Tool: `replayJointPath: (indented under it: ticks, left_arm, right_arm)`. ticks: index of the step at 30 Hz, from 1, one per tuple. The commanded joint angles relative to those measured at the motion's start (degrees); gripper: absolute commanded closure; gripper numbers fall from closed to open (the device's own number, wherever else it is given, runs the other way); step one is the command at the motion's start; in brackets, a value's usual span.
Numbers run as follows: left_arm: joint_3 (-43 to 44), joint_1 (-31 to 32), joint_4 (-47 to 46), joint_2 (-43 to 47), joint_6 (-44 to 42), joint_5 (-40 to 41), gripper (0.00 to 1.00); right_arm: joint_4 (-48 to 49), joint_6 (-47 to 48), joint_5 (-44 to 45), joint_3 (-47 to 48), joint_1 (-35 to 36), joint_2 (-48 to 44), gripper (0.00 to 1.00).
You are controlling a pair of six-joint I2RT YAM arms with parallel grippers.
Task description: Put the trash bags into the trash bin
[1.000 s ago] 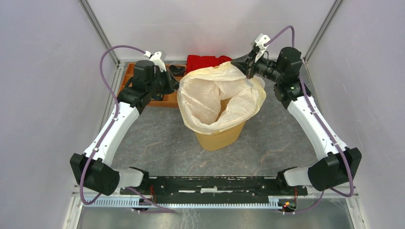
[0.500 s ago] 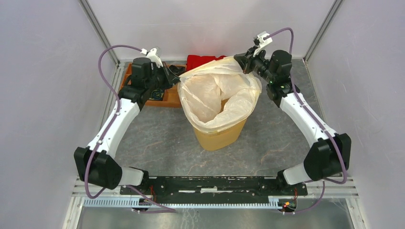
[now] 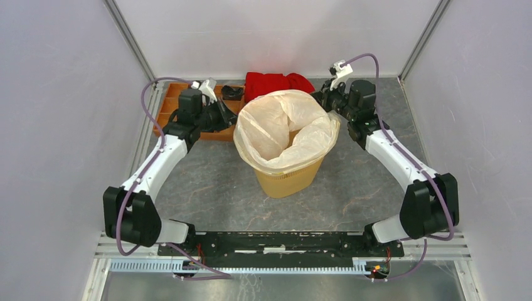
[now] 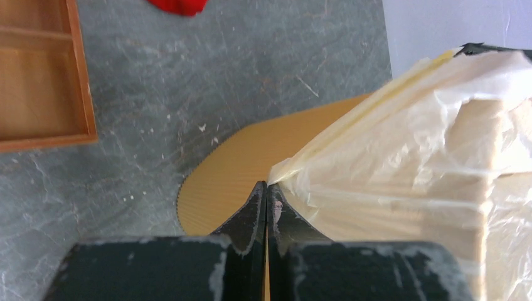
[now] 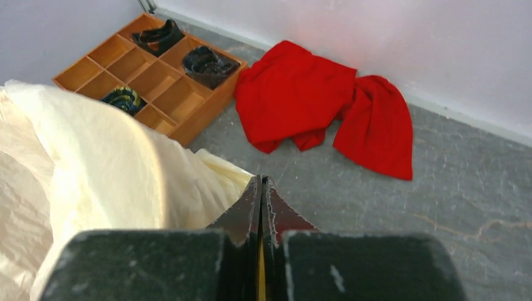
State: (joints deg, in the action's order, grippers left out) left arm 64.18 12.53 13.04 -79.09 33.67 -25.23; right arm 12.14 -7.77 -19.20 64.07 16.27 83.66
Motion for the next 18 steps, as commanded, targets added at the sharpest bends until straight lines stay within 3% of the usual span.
replayJointPath:
  ticks: [1, 5, 9, 11, 14, 18]
  left_arm:
    - [-3.7, -0.41, -0.82, 4.66, 1.36, -1.97, 0.98]
    - [-4.68, -0.4, 1.13, 5.84, 0.03, -1.8, 0.98]
    - [-2.82, -0.48, 4.35, 6.8, -2.13, -1.05, 0.95]
    - [-1.93, -0.41, 6.12, 7.94, -3.08, 0.16, 0.87]
    - [-0.58, -0.42, 10.26, 10.54, -4.75, 4.68, 0.72]
    - [0.06, -0.45, 14.56, 15.69, -5.93, 9.78, 0.49]
  right_arm:
    - [-2.38, -0.87, 3.02, -2.15, -0.84, -5.13, 1.0]
    - [-8.29, 0.31, 1.32, 0.89, -1.14, -4.9, 0.97]
    - [-24.64, 3.2, 1.19, 12.41, -1.07, -3.52, 0.76]
    - [-32.24, 4.51, 5.81, 16.32, -1.14, -4.94, 0.52]
    - [-36.08, 5.94, 11.3, 16.73, -1.15, -10.15, 0.31]
    - [-39.42, 7.32, 15.44, 13.14, -1.12, -17.39, 0.22]
